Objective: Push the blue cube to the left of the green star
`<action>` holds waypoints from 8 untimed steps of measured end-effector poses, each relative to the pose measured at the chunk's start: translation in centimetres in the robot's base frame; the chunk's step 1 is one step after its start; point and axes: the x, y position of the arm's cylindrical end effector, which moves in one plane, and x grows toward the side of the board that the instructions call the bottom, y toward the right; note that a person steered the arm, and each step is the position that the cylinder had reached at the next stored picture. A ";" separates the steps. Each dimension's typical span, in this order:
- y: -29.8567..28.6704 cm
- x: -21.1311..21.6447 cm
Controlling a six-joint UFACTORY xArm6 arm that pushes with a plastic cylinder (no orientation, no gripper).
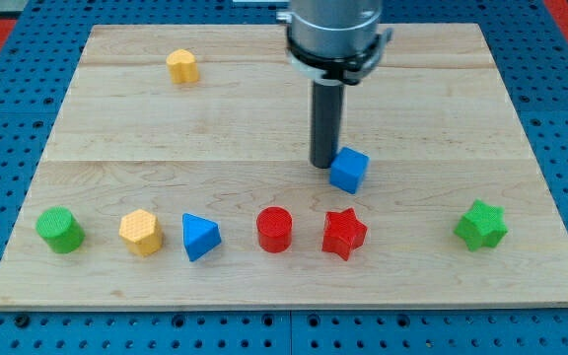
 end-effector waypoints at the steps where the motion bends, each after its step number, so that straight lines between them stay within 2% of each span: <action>1: 2.4 0.2; 3: 2.7 4.1; 4: 5.1 4.3; 5: 7.6 2.7; 6: 7.8 3.0; 8: 7.8 7.7</action>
